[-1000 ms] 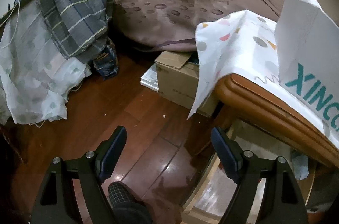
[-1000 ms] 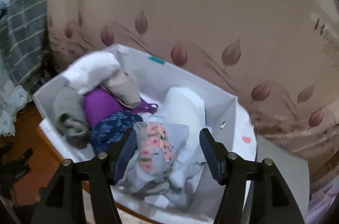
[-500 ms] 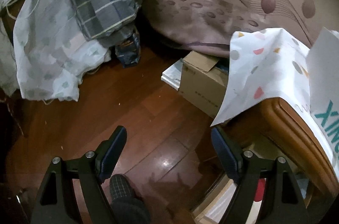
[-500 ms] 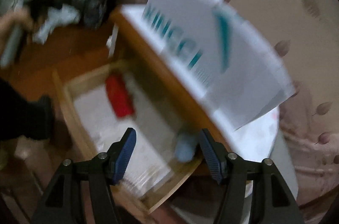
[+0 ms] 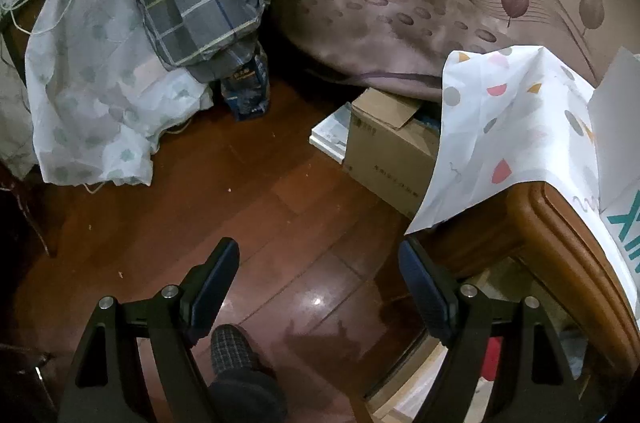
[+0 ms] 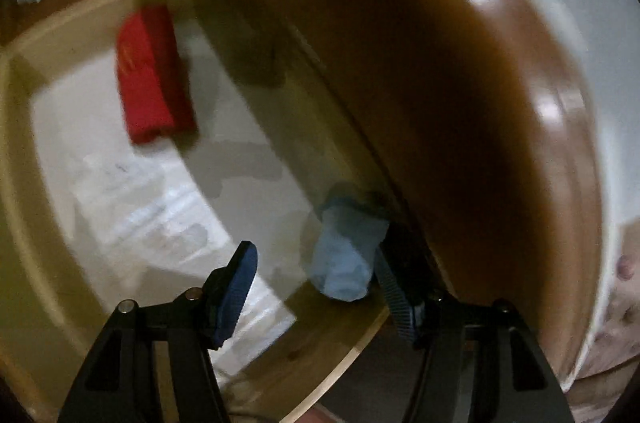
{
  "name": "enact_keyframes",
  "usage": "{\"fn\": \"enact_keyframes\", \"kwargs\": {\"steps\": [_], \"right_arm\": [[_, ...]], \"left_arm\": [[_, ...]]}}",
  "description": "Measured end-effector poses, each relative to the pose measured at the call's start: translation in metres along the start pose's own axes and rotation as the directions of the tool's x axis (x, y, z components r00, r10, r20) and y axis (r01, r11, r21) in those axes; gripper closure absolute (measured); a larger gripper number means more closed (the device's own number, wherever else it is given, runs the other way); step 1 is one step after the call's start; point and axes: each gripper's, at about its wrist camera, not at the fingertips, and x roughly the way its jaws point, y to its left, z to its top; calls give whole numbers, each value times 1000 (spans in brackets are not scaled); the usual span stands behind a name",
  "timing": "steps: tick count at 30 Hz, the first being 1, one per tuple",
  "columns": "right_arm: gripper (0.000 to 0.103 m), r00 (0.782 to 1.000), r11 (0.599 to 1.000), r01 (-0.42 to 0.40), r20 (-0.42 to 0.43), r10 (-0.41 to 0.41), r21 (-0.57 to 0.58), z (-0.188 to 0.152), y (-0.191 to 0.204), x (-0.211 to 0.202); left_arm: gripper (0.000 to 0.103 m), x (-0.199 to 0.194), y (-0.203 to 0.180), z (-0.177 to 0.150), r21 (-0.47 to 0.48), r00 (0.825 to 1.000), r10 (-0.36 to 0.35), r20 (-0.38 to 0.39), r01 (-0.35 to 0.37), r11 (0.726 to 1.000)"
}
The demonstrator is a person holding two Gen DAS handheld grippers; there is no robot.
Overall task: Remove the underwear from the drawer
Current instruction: 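Move the right tool into the drawer toward the light blue sock, then close the right tool on the light blue sock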
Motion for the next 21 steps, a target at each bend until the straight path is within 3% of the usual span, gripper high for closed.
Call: {"fn": "enact_keyframes", "kwargs": {"steps": [9, 21], "right_arm": [[42, 982, 973, 172, -50, -181, -153, -1, 30, 43], [42, 973, 978, 196, -112, -204, -77, -3, 10, 70]], "left_arm": [[24, 2, -11, -7, 58, 1000, 12, -1, -12, 998], [23, 5, -28, -13, 126, 1000, 19, -7, -18, 992]]}}
